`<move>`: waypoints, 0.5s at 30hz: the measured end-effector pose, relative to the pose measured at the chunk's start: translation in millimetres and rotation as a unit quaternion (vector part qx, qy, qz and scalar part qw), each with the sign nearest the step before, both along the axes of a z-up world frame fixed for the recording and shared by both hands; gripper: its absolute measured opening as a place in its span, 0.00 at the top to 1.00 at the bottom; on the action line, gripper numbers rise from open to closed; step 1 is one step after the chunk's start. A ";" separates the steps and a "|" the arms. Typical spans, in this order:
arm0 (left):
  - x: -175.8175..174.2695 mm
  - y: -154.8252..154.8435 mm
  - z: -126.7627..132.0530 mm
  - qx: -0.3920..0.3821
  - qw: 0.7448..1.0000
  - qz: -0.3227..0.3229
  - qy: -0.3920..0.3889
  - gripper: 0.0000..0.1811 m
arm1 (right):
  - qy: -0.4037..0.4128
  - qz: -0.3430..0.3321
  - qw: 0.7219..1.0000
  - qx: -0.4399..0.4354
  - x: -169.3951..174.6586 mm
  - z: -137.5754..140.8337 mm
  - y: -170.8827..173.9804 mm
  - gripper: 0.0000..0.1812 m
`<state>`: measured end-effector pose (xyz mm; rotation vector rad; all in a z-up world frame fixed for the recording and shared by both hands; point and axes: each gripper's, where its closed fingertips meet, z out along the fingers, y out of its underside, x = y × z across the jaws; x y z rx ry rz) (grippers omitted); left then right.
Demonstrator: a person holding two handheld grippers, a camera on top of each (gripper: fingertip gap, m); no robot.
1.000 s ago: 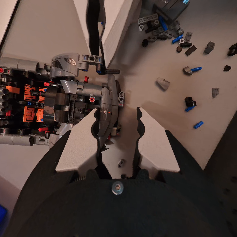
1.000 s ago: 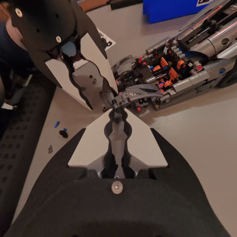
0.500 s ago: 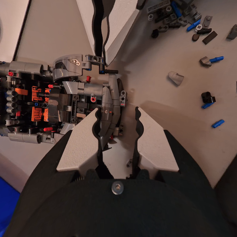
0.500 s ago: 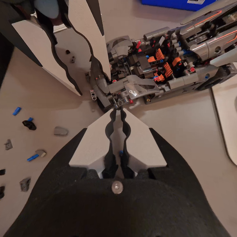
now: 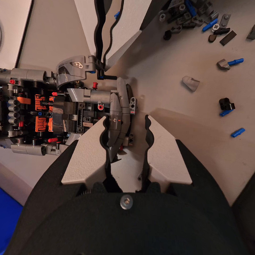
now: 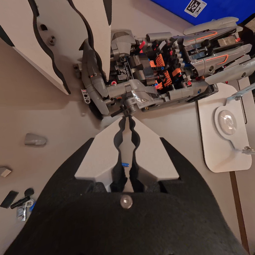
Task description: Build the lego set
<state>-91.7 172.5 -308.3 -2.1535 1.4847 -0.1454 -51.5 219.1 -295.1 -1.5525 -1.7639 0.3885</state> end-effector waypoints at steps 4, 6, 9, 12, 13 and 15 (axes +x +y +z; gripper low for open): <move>0.0 0.1 0.0 0.001 1.000 0.000 0.000 0.73 | -0.003 0.006 1.000 -0.005 -3.5 -3.5 -1.4 0.98; -0.1 0.1 -0.2 0.002 1.000 -0.001 0.000 0.73 | -0.005 0.008 1.000 -0.014 -5.1 -6.3 -1.4 0.98; -0.1 -0.9 -0.2 0.001 1.000 -0.003 0.001 0.73 | -0.017 0.010 1.000 -0.024 -6.4 -12.2 -1.2 0.99; 0.1 -1.7 -0.2 0.002 1.000 -0.005 0.002 0.73 | -0.029 0.015 0.999 -0.032 -8.0 -18.2 -2.3 0.99; 0.2 -2.3 -0.1 0.001 1.000 -0.006 0.001 0.74 | -0.035 0.016 0.999 -0.033 -8.0 -20.1 -2.5 0.99; 0.7 -3.8 0.4 0.000 1.000 -0.008 -0.001 0.75 | -0.052 0.018 0.997 -0.044 -7.3 -24.8 -5.4 1.00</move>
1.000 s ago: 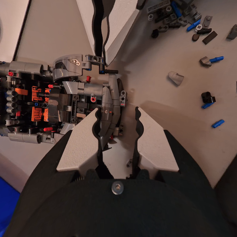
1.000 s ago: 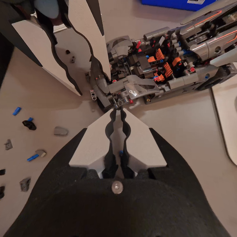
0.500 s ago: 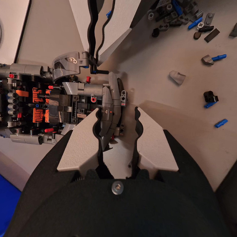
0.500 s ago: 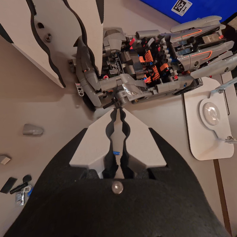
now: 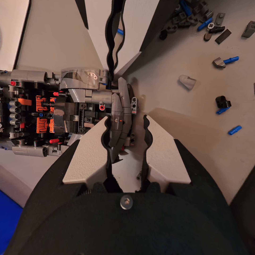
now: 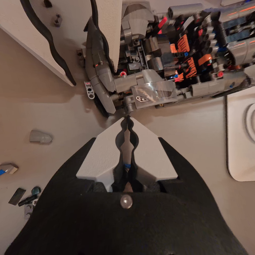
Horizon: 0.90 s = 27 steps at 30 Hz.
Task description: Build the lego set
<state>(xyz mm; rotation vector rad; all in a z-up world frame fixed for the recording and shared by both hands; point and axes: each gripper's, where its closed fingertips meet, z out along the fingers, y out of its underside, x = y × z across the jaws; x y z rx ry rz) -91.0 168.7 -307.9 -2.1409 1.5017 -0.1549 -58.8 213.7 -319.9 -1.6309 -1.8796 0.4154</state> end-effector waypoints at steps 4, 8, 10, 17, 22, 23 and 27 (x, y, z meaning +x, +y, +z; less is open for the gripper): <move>0.7 -1.4 -0.2 0.000 1.000 -0.002 -0.003 0.76 | 0.001 0.000 1.000 -0.016 -0.6 -1.3 0.3 1.00; 0.8 -2.6 -0.5 0.000 1.000 -0.005 0.003 0.76 | 0.010 0.008 0.998 -0.059 2.4 4.9 -5.9 0.99; 0.8 -3.1 -0.9 0.003 1.000 -0.007 0.007 0.76 | 0.024 0.008 0.997 -0.071 2.1 10.3 -5.7 0.93; 1.9 -10.8 -2.2 -0.002 1.000 -0.022 0.012 0.77 | 0.055 0.033 0.995 -0.077 -4.2 14.4 -14.6 0.95; 1.9 -13.0 -2.7 0.000 1.000 -0.023 0.008 0.75 | 0.045 0.040 0.994 -0.088 -1.4 14.3 -17.7 0.97; 1.8 -13.3 -2.8 0.000 1.000 -0.024 0.008 0.75 | 0.034 0.039 0.995 -0.089 -0.2 11.3 -17.6 0.97; 1.7 -14.1 -2.7 0.000 1.000 -0.024 0.010 0.76 | 0.015 0.037 0.993 -0.111 -0.1 2.0 -17.7 0.97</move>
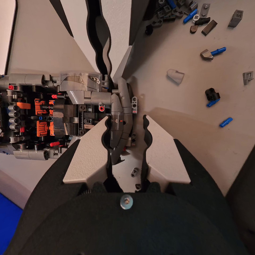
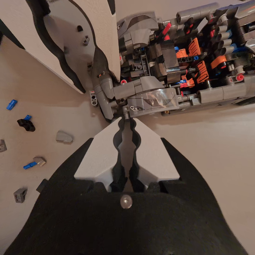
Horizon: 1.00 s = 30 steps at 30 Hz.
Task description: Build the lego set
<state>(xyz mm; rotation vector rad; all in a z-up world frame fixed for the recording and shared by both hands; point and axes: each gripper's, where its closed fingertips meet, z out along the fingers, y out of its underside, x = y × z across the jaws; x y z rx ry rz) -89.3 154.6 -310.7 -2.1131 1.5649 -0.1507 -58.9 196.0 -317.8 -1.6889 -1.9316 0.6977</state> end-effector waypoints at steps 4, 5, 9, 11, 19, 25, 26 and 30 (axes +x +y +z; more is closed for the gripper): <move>0.7 -1.5 -0.2 0.001 1.000 -0.003 0.000 0.75 | -0.022 -0.005 0.999 -0.039 6.4 -1.0 0.9 0.97; 0.7 -1.6 -0.3 0.001 1.000 -0.003 0.001 0.75 | -0.026 -0.006 0.998 -0.050 6.7 -1.0 0.5 0.97; 0.4 -2.1 -0.2 0.000 1.000 -0.004 0.003 0.75 | -0.031 -0.003 0.996 -0.077 5.9 -1.0 -2.0 0.97; 0.3 -2.0 -0.3 0.001 1.000 -0.005 0.004 0.76 | -0.032 -0.004 0.996 -0.087 5.4 -1.0 -2.2 0.97; -1.5 -1.3 -1.1 0.007 1.000 -0.005 0.010 0.74 | -0.040 -0.006 0.997 -0.062 2.7 -1.8 1.1 0.97; -4.1 0.9 -1.6 0.014 1.000 -0.001 0.016 0.74 | -0.046 0.001 0.999 -0.026 2.0 -1.9 1.9 0.97; -3.9 0.8 -1.3 0.014 1.000 -0.001 0.016 0.75 | -0.050 0.004 0.999 -0.018 2.6 -1.9 1.6 0.97; -4.1 1.7 -1.3 0.020 1.000 -0.001 0.019 0.77 | -0.056 0.003 0.998 -0.016 5.8 -2.0 1.8 0.97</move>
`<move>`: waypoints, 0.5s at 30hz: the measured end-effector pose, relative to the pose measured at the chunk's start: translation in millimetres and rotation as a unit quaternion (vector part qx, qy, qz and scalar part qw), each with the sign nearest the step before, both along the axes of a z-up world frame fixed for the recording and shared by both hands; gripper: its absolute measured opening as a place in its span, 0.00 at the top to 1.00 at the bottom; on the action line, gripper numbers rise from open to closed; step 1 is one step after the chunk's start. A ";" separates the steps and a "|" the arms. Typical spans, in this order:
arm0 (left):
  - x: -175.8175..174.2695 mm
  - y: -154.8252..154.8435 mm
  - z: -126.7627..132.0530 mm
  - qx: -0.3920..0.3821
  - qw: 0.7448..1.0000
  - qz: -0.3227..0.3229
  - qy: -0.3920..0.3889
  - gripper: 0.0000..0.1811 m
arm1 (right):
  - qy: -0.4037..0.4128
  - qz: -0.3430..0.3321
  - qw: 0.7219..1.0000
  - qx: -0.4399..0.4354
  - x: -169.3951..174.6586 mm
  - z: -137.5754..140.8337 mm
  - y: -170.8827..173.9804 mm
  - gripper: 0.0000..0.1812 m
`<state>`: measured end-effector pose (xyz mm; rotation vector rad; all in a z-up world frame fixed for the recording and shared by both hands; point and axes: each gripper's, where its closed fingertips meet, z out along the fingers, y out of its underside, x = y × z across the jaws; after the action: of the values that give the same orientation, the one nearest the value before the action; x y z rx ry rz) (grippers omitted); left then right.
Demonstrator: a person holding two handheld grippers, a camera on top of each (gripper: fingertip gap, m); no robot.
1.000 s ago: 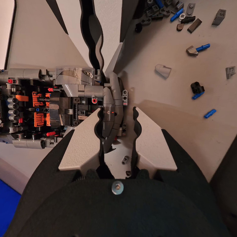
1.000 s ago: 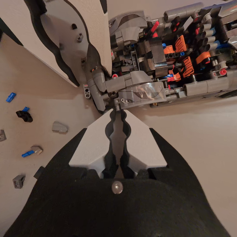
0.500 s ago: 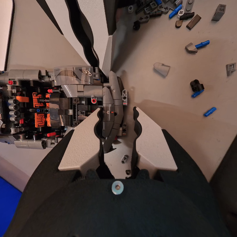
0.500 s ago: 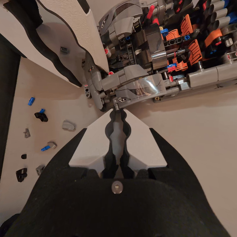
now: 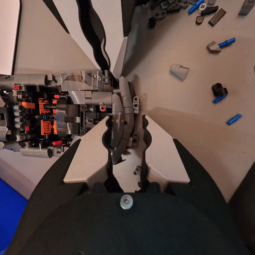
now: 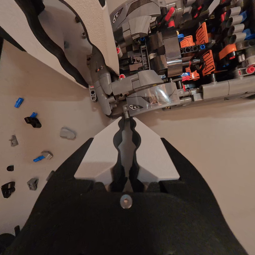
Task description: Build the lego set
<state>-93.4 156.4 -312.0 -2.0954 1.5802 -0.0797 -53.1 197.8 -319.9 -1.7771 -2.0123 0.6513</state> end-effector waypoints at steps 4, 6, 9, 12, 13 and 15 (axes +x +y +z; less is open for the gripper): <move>0.8 -0.5 0.0 0.000 1.000 -0.001 -0.002 0.77 | -0.013 0.004 0.999 0.039 -2.0 2.5 0.6 0.97; -0.3 0.3 -0.3 0.001 1.000 0.002 -0.001 0.76 | -0.010 0.000 0.999 0.041 -4.0 -0.3 1.8 0.97; -1.3 1.1 -1.1 0.003 1.000 0.003 0.003 0.74 | 0.003 -0.007 1.000 0.029 -4.8 1.1 3.4 0.97; -2.7 2.3 -1.5 0.006 1.000 0.004 0.009 0.74 | 0.027 -0.017 0.999 0.000 -10.0 7.2 0.9 0.97; -3.3 3.0 -1.6 0.008 1.000 0.004 0.011 0.74 | 0.030 -0.022 0.999 -0.012 -10.5 7.6 0.6 0.97; -4.1 3.8 -1.9 0.009 1.000 0.006 0.012 0.73 | 0.041 -0.030 0.998 -0.032 -11.7 8.8 0.6 0.97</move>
<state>-97.5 160.2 -314.0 -2.1002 1.5760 -0.0360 -64.8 198.4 -311.0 -1.8093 -1.8968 0.7640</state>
